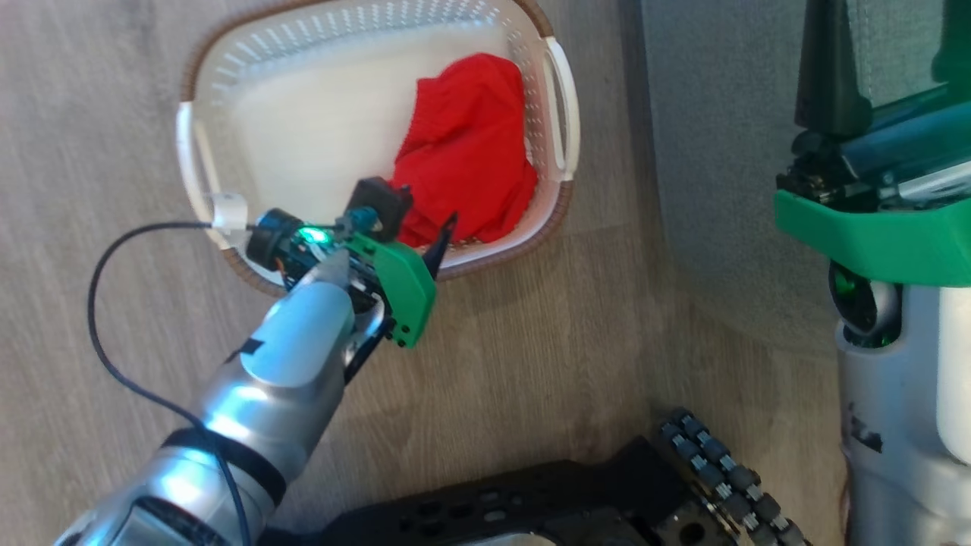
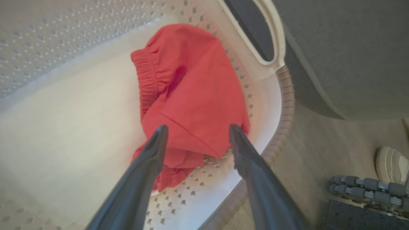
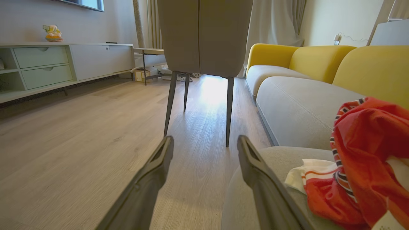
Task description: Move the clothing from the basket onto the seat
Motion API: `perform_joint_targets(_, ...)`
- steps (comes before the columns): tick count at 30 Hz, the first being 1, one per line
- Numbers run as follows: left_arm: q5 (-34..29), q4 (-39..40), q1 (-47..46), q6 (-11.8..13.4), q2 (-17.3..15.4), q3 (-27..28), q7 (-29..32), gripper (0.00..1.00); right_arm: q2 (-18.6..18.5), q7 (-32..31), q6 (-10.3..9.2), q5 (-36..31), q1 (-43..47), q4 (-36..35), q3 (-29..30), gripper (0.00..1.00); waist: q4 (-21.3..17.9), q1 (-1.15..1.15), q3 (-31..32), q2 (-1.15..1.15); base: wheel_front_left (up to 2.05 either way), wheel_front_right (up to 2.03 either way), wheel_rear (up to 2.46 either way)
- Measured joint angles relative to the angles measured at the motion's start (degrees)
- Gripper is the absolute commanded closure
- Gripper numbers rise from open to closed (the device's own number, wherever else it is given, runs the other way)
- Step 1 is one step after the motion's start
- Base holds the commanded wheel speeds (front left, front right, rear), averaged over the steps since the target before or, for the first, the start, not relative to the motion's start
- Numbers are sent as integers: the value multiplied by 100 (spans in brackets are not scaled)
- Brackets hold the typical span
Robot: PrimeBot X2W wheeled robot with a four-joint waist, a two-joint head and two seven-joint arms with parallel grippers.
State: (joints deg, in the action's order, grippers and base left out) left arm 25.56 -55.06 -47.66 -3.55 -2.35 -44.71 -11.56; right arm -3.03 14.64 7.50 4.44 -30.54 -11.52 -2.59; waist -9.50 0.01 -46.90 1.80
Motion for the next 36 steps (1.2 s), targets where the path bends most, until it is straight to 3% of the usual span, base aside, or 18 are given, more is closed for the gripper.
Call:
perform_joint_targets(22,757,-1408,-817,108,-2,-430,334,0,0,8,0,119,-103,-433,-277,0,-517,0,-404,0,0,0,0)
perform_joint_targets(23,766,-1468,-848,125,-2,-456,343,15,0,8,0,119,-103,-442,-277,0,-536,-1,-413,0,0,0,0)
perform_joint_targets(24,766,-1501,-876,131,-5,-479,343,45,0,8,1,119,-103,-453,-277,0,-552,-1,-423,0,0,0,0)
perform_joint_targets(25,767,-1527,-900,132,-5,-501,343,61,0,8,1,119,-103,-464,-277,0,-565,0,-431,0,0,0,0)
perform_joint_targets(26,769,-1550,-917,133,-3,-514,343,89,0,8,0,119,-103,-470,-277,0,-577,-1,-439,0,0,0,0)
perform_joint_targets(27,795,-1577,-934,133,-3,-517,343,89,0,8,1,120,-103,-481,-276,0,-587,-1,-450,0,0,0,0)
perform_joint_targets(28,831,-1603,-956,143,-3,-520,343,100,0,8,0,127,-103,-489,-276,0,-596,0,-459,0,0,0,0)
perform_joint_targets(36,884,-1640,-1012,138,-4,-553,133,100,0,8,0,176,-102,-488,-237,0,-592,-1,-451,0,0,0,0)
